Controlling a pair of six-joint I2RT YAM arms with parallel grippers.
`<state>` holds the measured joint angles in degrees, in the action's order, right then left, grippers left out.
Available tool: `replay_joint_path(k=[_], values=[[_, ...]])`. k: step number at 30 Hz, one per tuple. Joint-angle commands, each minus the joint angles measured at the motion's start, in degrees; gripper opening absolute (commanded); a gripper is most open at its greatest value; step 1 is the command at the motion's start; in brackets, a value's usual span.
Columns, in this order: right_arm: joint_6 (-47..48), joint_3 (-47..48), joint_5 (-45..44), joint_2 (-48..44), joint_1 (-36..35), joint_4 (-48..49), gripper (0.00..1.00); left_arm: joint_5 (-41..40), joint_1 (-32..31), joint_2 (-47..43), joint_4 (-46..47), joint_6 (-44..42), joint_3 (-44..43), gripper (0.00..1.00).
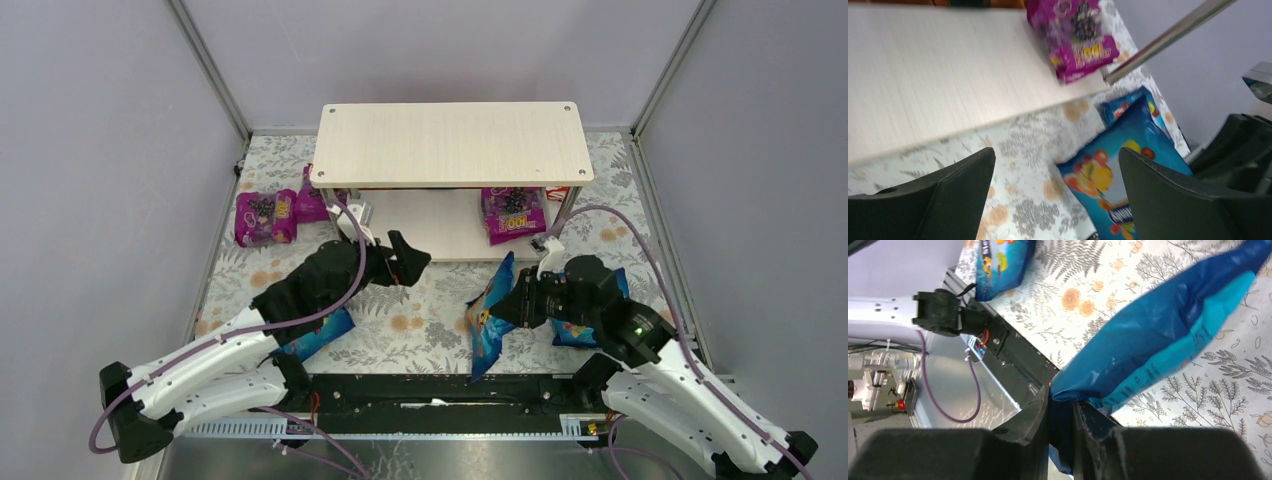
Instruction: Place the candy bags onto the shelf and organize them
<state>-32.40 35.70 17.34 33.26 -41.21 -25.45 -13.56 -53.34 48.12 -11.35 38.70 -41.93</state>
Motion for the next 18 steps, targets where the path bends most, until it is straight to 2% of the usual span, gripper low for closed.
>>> replay_joint_path(k=[1, 10, 14, 18], values=[[3.8, 11.9, 4.0, -0.8, -0.3, -1.8, 0.00, -6.6, 0.2, -0.3, 0.5, -11.1, -7.4, 0.99], [-1.2, 23.7, 11.9, 1.8, -0.3, -0.1, 0.00, -10.6, 0.2, -1.5, 2.6, -19.3, -12.1, 0.99], [-1.2, 34.7, 14.5, 7.4, -0.3, -0.3, 0.00, -12.4, 0.2, -2.4, 2.8, -22.4, -13.7, 0.99], [3.6, 51.5, 12.3, 15.7, -0.3, -5.8, 0.00, -13.3, 0.2, -3.5, 2.8, -24.5, -15.8, 0.99]])
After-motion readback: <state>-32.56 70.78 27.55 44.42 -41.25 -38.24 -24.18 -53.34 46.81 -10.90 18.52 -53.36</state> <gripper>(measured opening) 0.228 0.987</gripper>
